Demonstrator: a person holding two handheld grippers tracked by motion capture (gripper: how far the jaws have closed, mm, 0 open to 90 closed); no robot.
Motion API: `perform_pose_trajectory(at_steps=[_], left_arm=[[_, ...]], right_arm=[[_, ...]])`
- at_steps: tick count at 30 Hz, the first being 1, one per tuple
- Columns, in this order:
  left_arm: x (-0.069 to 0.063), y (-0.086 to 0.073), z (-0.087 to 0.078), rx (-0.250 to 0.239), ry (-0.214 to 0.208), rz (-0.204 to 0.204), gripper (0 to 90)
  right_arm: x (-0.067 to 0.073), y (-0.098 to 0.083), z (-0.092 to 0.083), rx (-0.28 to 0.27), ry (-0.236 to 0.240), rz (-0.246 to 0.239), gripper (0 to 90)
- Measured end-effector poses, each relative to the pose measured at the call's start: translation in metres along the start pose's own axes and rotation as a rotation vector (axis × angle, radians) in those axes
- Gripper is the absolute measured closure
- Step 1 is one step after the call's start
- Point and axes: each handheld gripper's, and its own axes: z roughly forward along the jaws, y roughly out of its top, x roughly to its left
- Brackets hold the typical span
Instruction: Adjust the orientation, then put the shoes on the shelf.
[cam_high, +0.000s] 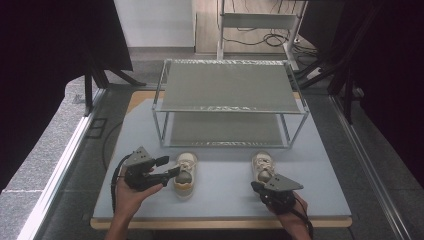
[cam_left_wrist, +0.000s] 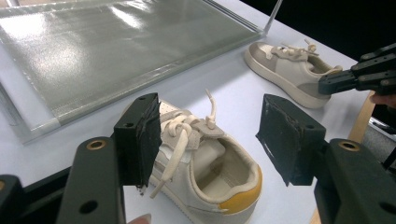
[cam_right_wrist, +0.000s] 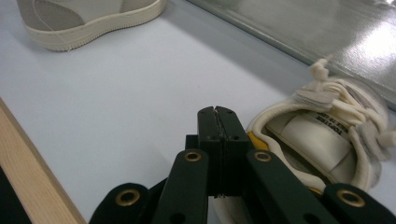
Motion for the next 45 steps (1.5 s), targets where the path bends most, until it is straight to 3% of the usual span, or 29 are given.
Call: perform_pose_trajectory(at_steps=[7,13,20,27,31,36,41,45], left_arm=[[-0.001,0.000,0.001,0.002,0.003,0.002,39.0],[-0.001,0.000,0.001,-0.003,0.005,0.003,39.1],[-0.004,0.001,-0.003,-0.063,0.022,0.015,40.7],[-0.004,0.002,-0.001,-0.042,0.013,0.011,40.3],[-0.002,0.005,-0.001,-0.043,-0.025,0.008,39.8],[0.002,0.006,-0.005,-0.036,-0.040,0.010,39.7],[0.006,0.004,-0.003,0.016,-0.074,0.031,40.5],[0.006,0.005,-0.002,0.047,-0.089,0.057,41.2]], right_arm=[[-0.009,-0.002,-0.006,0.002,-0.006,0.022,87.7],[-0.008,-0.001,-0.006,-0.013,0.009,0.008,83.5],[-0.014,0.002,-0.016,-0.085,0.004,0.003,70.3],[-0.024,0.004,-0.026,-0.137,-0.011,0.028,56.0],[-0.031,0.004,-0.025,-0.128,0.007,0.036,52.6],[-0.043,0.005,-0.025,-0.125,0.050,0.023,52.3],[-0.053,0.006,-0.030,-0.120,0.107,0.022,52.3],[-0.057,0.008,-0.036,-0.084,0.152,-0.018,52.3]])
